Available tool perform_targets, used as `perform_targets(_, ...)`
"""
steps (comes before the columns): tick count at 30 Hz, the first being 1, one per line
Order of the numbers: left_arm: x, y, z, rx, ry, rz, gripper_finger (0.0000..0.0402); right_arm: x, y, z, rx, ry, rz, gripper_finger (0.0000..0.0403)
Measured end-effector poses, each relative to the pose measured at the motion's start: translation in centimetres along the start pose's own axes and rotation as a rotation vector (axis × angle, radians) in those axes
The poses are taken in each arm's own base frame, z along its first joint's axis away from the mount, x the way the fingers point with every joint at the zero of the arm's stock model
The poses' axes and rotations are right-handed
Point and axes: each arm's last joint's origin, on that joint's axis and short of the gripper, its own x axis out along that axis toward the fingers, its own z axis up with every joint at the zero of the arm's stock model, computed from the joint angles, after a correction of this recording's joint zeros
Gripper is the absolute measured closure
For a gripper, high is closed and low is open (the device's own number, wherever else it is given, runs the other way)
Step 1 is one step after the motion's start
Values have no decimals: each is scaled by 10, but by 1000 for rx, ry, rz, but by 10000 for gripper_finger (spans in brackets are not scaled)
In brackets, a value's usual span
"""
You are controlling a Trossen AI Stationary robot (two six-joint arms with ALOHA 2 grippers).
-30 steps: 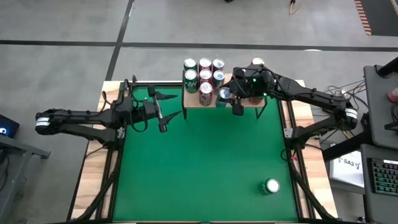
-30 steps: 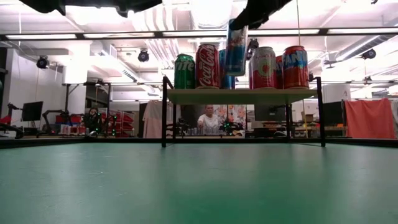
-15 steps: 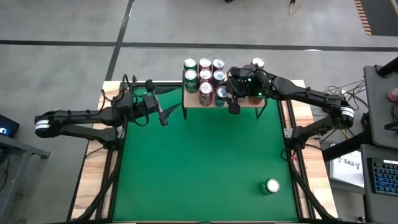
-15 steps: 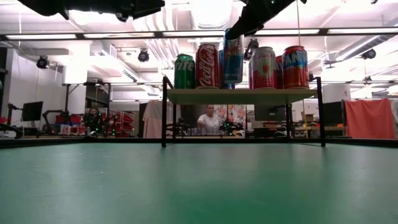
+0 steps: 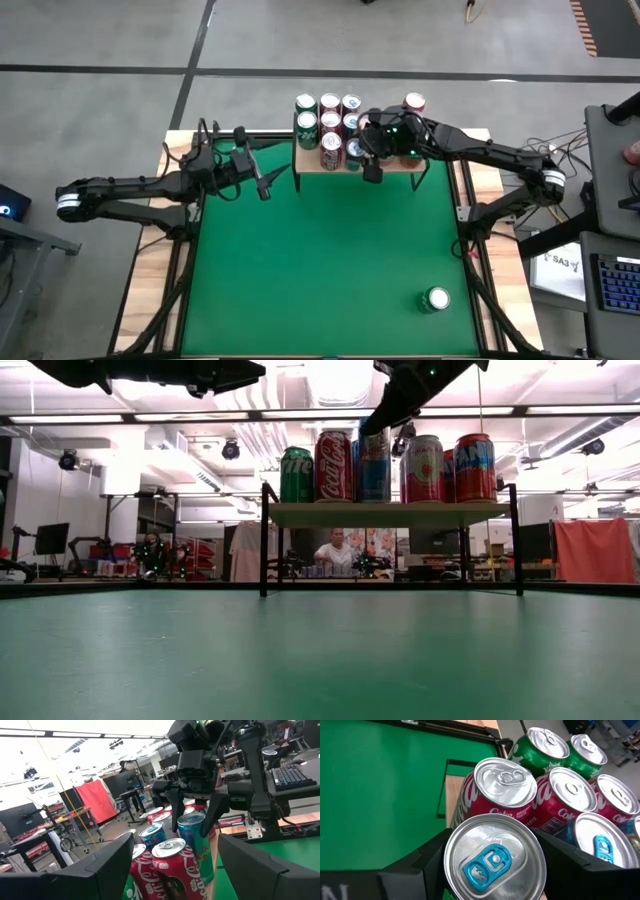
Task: Place canned beverage on shelf
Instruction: Put the blue soda can aligned with the blue soda can on the shelf
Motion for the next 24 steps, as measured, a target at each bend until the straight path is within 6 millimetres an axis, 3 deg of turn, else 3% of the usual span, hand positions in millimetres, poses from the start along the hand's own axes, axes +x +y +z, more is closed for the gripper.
perform_targets(13, 0, 0, -1, 1, 3, 0, 128, 6, -1, -1, 2, 12, -26, 173)
perform_targets(19, 0, 0, -1, 1, 3, 0, 128, 6, -1, -1, 0, 14, -29, 122)
perform_targets(24, 0, 0, -1, 1, 3, 1, 128, 6, -1, -1, 0, 14, -30, 112)
